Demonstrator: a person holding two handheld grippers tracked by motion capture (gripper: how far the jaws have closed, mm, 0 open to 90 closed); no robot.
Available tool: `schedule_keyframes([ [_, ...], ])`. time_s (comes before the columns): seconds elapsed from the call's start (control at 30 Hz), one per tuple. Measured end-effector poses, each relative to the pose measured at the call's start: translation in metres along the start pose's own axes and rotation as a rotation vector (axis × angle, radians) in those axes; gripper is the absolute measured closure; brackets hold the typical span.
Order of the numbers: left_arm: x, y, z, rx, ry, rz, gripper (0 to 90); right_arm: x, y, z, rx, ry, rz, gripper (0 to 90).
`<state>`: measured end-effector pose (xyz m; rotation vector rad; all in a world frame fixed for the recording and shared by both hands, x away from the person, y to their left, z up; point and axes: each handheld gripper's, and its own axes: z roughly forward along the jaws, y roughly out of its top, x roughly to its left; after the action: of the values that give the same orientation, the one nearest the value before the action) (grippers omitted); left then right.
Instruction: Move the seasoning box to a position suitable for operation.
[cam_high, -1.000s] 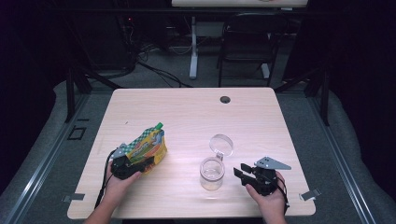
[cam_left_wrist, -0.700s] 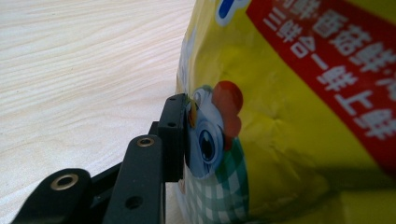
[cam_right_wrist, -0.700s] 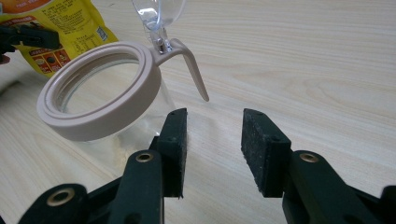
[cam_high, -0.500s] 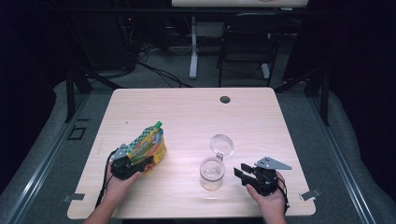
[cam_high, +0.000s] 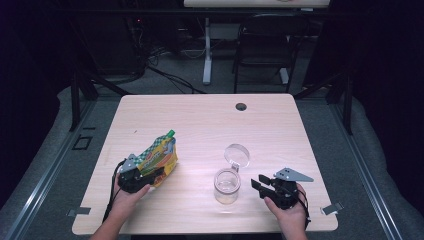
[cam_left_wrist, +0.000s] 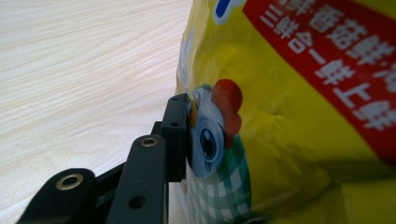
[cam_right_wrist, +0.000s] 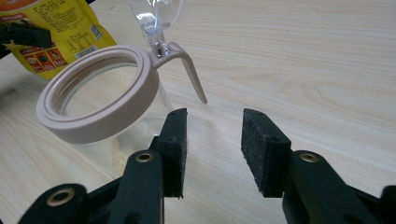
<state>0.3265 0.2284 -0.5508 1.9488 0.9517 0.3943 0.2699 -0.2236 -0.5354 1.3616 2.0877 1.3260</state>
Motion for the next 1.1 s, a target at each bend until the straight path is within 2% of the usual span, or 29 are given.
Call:
schedule_keyframes([
  [0.13,-0.006,0.003,-0.004,0.012,0.003,0.029,66.6,0.001,0.001,0.000,0.002,-0.002,-0.013,61.1],
  [0.27,-0.012,0.006,-0.009,0.025,0.030,0.071,66.6,0.001,0.002,0.000,-0.008,0.000,-0.013,61.1],
  [0.43,-0.016,0.009,-0.014,0.042,0.042,0.093,66.6,0.000,0.003,0.000,-0.009,0.003,-0.019,61.1],
  [0.53,-0.021,0.011,-0.016,0.059,0.061,0.126,66.6,0.000,0.004,0.001,-0.011,-0.002,-0.018,60.6],
  [0.67,-0.030,0.014,-0.019,0.077,0.086,0.185,66.7,0.000,0.005,0.002,-0.012,0.004,-0.028,58.9],
  [0.73,-0.037,0.017,-0.020,0.094,0.105,0.234,66.7,0.000,0.005,0.002,-0.019,0.008,-0.029,58.8],
  [0.83,-0.047,0.018,-0.021,0.104,0.121,0.282,66.7,0.001,0.006,0.002,-0.029,0.003,-0.037,58.8],
  [0.97,-0.056,0.020,-0.020,0.120,0.160,0.349,66.7,0.001,0.008,0.002,-0.043,-0.001,-0.070,59.9],
  [1.1,-0.062,0.020,-0.019,0.130,0.176,0.391,66.7,0.002,0.010,0.002,-0.059,-0.008,-0.100,60.1],
])
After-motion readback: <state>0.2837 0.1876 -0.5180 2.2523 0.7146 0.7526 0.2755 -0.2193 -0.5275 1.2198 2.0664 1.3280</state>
